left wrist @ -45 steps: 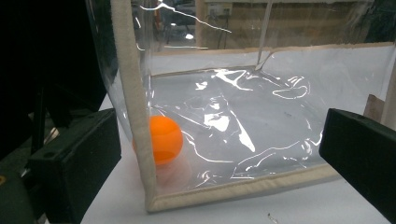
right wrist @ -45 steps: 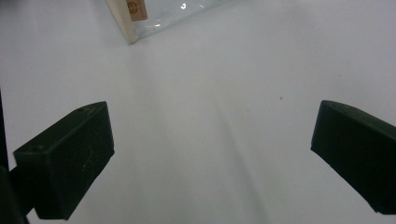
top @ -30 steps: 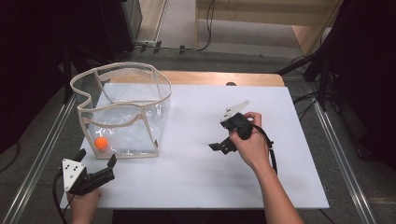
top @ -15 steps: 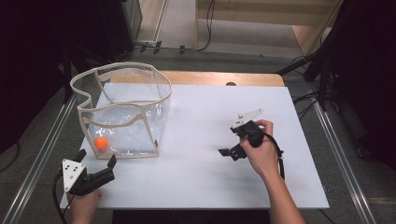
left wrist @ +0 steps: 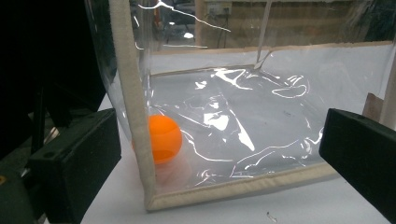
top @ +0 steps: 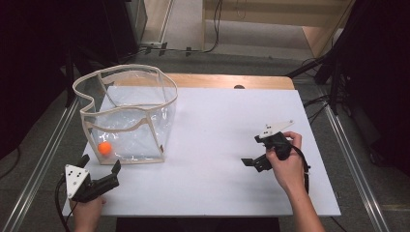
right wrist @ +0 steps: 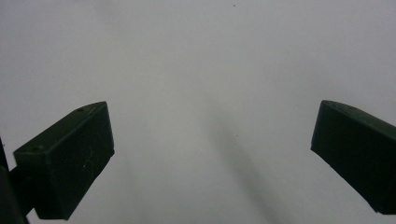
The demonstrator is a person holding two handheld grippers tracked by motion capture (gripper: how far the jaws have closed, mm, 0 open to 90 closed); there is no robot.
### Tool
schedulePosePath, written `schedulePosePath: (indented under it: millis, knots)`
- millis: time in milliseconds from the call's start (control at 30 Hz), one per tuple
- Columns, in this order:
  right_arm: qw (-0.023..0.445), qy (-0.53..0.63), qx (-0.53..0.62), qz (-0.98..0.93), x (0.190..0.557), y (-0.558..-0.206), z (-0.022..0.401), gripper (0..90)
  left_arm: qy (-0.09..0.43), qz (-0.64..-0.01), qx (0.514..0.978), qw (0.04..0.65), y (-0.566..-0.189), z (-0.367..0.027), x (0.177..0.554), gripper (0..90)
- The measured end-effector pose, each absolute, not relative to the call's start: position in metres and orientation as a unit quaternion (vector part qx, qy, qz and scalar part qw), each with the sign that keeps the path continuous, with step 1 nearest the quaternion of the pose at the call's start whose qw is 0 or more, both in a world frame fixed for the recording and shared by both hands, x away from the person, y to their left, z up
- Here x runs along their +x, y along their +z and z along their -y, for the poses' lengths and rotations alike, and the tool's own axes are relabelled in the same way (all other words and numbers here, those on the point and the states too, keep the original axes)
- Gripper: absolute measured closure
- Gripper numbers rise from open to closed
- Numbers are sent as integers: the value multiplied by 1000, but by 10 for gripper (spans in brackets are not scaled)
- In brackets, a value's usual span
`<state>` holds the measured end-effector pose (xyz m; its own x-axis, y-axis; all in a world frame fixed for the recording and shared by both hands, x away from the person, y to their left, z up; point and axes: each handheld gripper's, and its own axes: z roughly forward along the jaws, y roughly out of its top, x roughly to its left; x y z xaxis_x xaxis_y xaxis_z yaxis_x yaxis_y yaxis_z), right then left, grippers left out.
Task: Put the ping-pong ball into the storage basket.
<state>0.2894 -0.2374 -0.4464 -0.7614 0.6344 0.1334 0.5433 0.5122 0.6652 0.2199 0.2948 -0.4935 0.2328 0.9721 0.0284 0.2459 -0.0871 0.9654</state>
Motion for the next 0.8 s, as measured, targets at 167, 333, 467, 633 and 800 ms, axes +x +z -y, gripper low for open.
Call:
schedulePosePath:
  millis: [167,333,467,633,800]
  knots:
    - [66,362,350,-861,281,-453,250,0,386,-483,628,472,-494,-295,220,0]
    - [71,366,361,-855,275,-458,259,0,386,-483,629,471,-494,-295,220,0]
    - [77,371,368,-849,269,-460,267,0,386,-483,629,471,-494,-294,220,0]
    - [84,381,378,-840,261,-466,279,0,386,-483,629,471,-494,-294,220,0]
    - [89,385,391,-832,253,-473,291,0,386,-483,629,471,-494,-294,220,0]
